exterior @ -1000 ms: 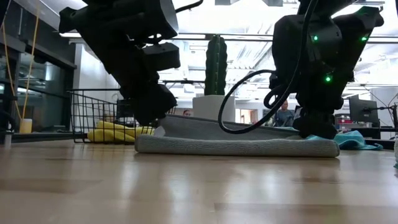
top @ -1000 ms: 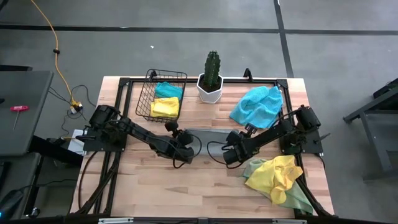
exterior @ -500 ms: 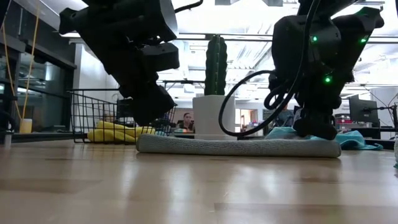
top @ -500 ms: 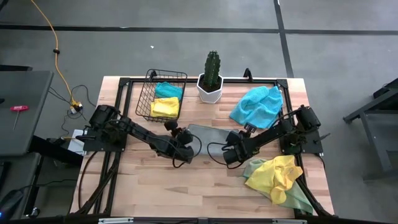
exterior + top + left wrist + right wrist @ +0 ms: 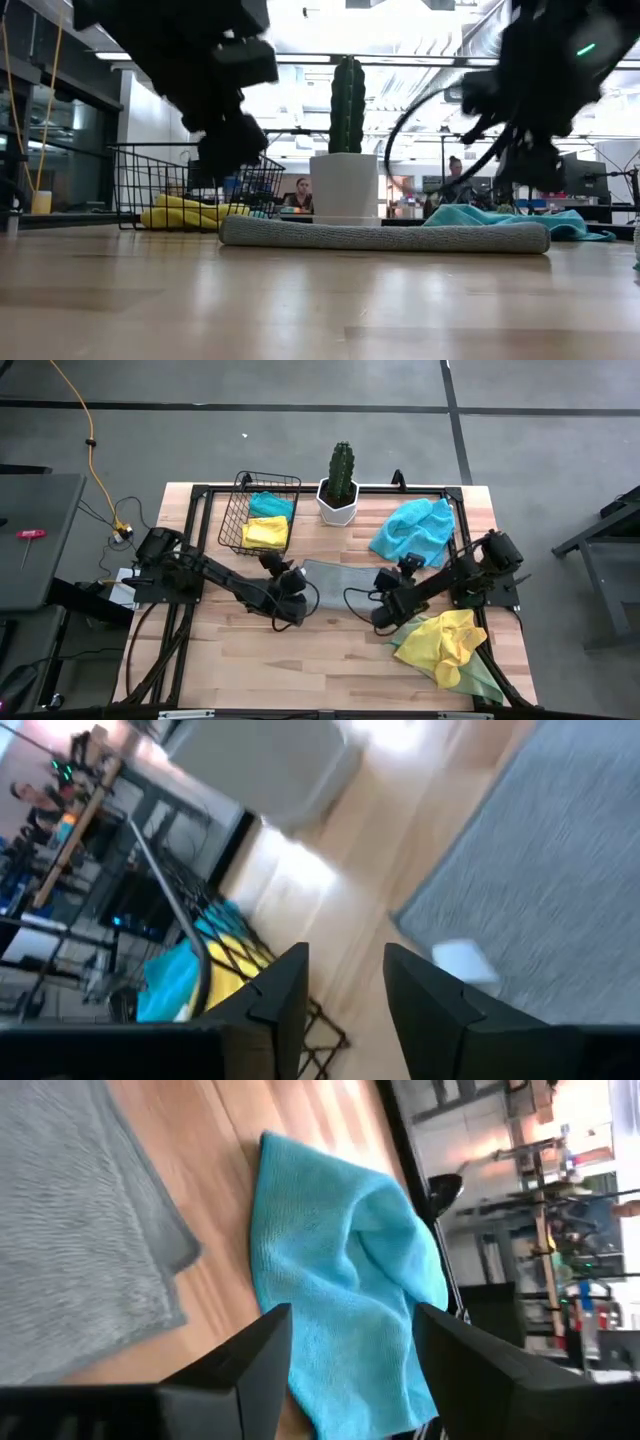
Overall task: Fold microfiber towels
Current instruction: Fold the gray microfiber towel on the table
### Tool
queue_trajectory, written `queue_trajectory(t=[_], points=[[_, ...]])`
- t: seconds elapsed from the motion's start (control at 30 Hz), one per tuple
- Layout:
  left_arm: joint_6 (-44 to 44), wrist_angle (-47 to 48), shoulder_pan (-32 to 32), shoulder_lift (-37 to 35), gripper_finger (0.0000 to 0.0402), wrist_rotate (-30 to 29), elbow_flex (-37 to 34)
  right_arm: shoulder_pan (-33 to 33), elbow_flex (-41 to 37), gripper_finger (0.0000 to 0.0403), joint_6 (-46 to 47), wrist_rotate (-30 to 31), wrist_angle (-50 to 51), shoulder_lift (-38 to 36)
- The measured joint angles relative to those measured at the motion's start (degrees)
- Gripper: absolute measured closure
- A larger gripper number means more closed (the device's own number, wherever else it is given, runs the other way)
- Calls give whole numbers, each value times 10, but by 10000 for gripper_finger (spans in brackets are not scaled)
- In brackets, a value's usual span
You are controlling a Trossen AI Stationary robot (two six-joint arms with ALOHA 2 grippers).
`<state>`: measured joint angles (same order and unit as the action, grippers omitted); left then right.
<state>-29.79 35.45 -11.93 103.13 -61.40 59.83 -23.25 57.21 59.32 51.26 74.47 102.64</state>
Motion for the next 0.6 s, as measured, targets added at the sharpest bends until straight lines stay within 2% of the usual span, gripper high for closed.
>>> queue_trajectory(t=[0.1,0.23,0.33,0.4,0.5,0.57,0.6], points=[[7,-2,-20,-19,279,-21,0,-36,0,202,47,8,16,-26],[15,-26,-42,-40,279,-41,0,-71,0,203,63,6,10,-61],[46,-75,-46,-42,279,-26,0,-83,0,203,81,5,12,-84],[107,-143,-36,-41,279,23,-2,-86,0,203,87,5,10,-95],[251,-289,0,-37,279,186,-13,-87,0,203,87,5,3,-108],[305,-335,36,-36,279,287,-6,-87,0,203,81,5,-2,-113],[316,-335,56,-36,279,318,5,-87,0,203,78,4,-5,-114]])
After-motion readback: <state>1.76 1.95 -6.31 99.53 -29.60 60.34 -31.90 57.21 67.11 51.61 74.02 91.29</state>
